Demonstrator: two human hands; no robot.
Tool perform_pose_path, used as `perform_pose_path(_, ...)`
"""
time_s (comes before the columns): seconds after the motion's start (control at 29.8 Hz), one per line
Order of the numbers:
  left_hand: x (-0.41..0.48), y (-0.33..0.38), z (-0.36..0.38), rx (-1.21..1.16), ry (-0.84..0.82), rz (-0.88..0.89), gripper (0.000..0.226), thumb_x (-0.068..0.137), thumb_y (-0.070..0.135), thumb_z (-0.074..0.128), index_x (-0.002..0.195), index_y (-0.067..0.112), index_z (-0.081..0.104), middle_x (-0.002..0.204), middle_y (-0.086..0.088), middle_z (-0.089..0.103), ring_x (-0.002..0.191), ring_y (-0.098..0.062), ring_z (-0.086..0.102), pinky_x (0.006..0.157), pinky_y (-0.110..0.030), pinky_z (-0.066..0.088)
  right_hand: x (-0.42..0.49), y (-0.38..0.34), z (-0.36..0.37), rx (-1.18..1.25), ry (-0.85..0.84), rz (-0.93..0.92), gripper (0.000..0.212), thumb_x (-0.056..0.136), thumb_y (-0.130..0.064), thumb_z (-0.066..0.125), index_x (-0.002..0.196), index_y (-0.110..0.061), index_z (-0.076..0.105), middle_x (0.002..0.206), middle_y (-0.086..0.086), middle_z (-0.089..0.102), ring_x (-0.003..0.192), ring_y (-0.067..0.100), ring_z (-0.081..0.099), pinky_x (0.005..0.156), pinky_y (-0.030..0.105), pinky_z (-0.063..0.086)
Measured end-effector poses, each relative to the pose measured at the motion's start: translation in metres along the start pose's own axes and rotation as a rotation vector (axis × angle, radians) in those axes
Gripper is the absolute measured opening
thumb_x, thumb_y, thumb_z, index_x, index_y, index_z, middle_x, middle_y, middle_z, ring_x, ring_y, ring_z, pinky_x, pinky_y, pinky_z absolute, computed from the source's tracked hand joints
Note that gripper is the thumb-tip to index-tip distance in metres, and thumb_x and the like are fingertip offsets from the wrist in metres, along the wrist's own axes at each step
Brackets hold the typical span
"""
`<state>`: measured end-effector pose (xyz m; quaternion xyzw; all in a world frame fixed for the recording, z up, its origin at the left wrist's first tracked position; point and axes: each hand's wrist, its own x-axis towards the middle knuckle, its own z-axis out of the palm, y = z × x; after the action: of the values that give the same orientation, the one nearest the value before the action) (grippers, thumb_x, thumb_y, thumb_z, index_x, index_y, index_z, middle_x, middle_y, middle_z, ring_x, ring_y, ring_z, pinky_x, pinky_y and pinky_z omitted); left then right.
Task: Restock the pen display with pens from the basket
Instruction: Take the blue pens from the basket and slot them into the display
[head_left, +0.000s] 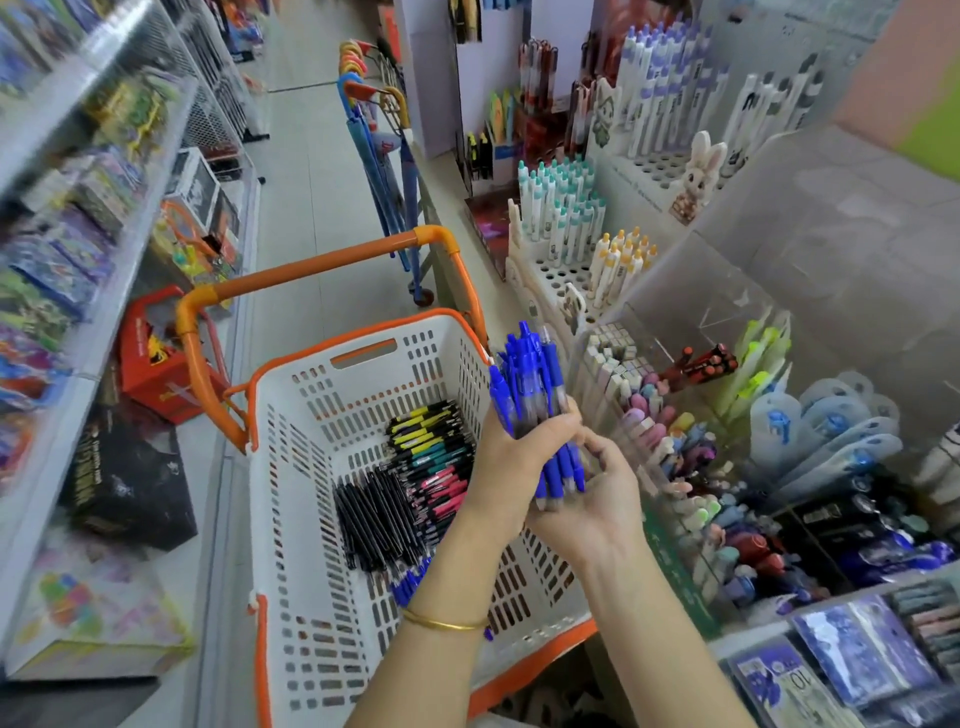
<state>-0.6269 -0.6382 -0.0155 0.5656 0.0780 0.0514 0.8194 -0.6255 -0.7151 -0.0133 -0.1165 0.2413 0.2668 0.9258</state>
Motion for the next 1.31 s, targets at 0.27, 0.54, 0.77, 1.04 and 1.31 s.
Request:
perform_pose_path(0.27, -0.012, 0.002, -0.038, -0.294, -0.185, -0.156, 0.037, 0.065, 0.016, 0.068, 0.098, 0.005, 0.054, 0.076, -0.005, 0.060, 0.068, -0.019, 0.061, 0.068, -0.033, 0.053, 0.013, -0.014, 0.026, -0.971, 0.028, -0.340, 0.018, 0.092, -0.011, 0.052, 0.096, -0.011, 0.070, 0.084, 0.008, 0.069, 0.064, 0.015, 0.061, 0.057, 0.028, 0.047)
perform_pose_path(0.54, -0.019, 0.000, -0.054, -0.223, -0.264, -0.319, 0.030, 0.065, 0.017, 0.068, 0.091, 0.006, 0.059, 0.078, -0.007, 0.061, 0.067, -0.018, 0.060, 0.065, -0.031, 0.053, 0.023, -0.024, 0.064, -1.614, -0.190, -0.345, 0.019, 0.089, -0.031, 0.063, 0.089, -0.015, 0.072, 0.077, 0.004, 0.069, 0.068, 0.011, 0.058, 0.066, 0.028, 0.050)
perform_pose_path(0.77, -0.017, -0.002, -0.057, -0.207, -0.273, -0.357, 0.020, 0.069, 0.013, 0.070, 0.089, 0.010, 0.066, 0.078, -0.006, 0.064, 0.068, -0.017, 0.062, 0.065, -0.030, 0.055, 0.038, -0.032, 0.069, -1.471, -0.156, -0.353, 0.018, 0.084, -0.019, 0.070, 0.072, -0.008, 0.063, 0.064, -0.001, 0.064, 0.061, 0.010, 0.058, 0.063, 0.025, 0.050)
perform_pose_path(1.04, -0.017, -0.005, -0.060, -0.279, -0.257, -0.364, 0.034, 0.068, 0.012, 0.072, 0.100, 0.010, 0.059, 0.073, 0.000, 0.061, 0.065, -0.012, 0.059, 0.066, -0.029, 0.054, 0.036, -0.033, 0.084, -1.059, 0.060, -0.968, 0.028, 0.088, -0.018, 0.067, 0.064, -0.018, 0.053, 0.052, -0.005, 0.050, 0.046, 0.011, 0.044, 0.049, 0.024, 0.042)
perform_pose_path(1.31, -0.009, -0.011, -0.056, -0.387, 0.006, -0.346, 0.016, 0.075, 0.006, 0.069, 0.067, 0.016, 0.078, 0.072, -0.003, 0.072, 0.072, -0.018, 0.071, 0.074, -0.033, 0.058, 0.004, -0.013, 0.032, -0.838, 0.116, -1.080, 0.020, 0.089, -0.010, 0.066, 0.078, -0.013, 0.049, 0.080, 0.030, 0.061, 0.056, 0.023, 0.067, 0.055, 0.031, 0.055)
